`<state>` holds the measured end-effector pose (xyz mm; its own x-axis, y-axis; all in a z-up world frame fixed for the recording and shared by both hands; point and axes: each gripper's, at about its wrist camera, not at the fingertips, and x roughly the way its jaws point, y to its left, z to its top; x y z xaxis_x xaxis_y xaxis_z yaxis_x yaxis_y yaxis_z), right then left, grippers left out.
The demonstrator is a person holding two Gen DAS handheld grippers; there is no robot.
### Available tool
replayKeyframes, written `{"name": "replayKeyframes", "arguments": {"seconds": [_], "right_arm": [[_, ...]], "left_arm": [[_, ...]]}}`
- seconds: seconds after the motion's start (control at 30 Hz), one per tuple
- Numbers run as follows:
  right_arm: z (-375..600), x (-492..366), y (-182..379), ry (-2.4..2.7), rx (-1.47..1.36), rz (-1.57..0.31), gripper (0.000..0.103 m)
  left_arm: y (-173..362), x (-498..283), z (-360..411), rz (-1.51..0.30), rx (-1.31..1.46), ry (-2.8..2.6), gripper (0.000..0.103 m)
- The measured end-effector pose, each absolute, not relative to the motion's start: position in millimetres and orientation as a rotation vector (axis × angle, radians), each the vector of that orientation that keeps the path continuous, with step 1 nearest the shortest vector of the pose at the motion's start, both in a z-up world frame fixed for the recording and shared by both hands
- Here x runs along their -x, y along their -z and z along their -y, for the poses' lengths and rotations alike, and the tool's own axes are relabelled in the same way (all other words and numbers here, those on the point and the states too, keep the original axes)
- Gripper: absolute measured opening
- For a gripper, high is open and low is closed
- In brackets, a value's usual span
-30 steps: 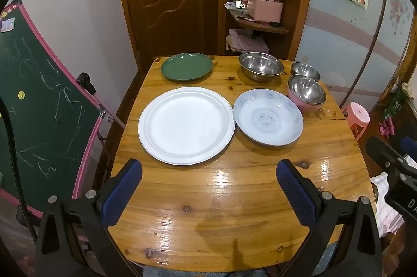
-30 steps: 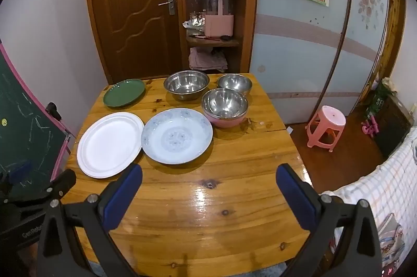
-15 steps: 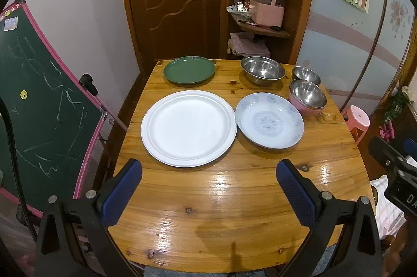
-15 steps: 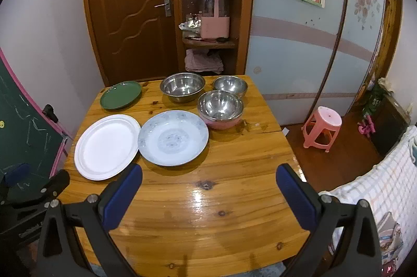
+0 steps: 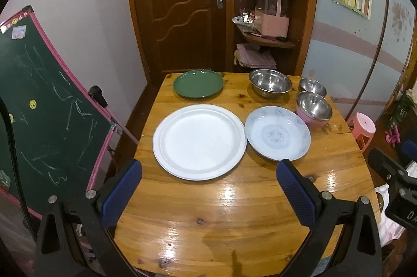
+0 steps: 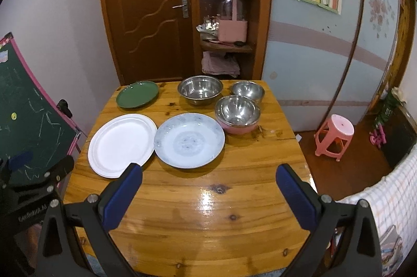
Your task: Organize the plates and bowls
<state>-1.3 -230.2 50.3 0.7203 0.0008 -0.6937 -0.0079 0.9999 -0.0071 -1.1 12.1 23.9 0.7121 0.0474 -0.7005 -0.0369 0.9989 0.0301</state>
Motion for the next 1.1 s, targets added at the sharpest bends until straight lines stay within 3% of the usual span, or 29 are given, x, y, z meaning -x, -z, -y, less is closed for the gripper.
{"name": "replayKeyframes", "arguments": {"seconds": [0.8,1.1], "right_arm": [[224,-35,-60,-0.056,-0.006,-0.823,0.103],[199,-66,-78,-0.094,0.081,-0.757,0.103]], "left_arm": [[-56,-28,-90,-0.756,-0.002,-0.035,0.102],[-51,-58,-125,-0.79,0.001,-0.049,0.102]]}}
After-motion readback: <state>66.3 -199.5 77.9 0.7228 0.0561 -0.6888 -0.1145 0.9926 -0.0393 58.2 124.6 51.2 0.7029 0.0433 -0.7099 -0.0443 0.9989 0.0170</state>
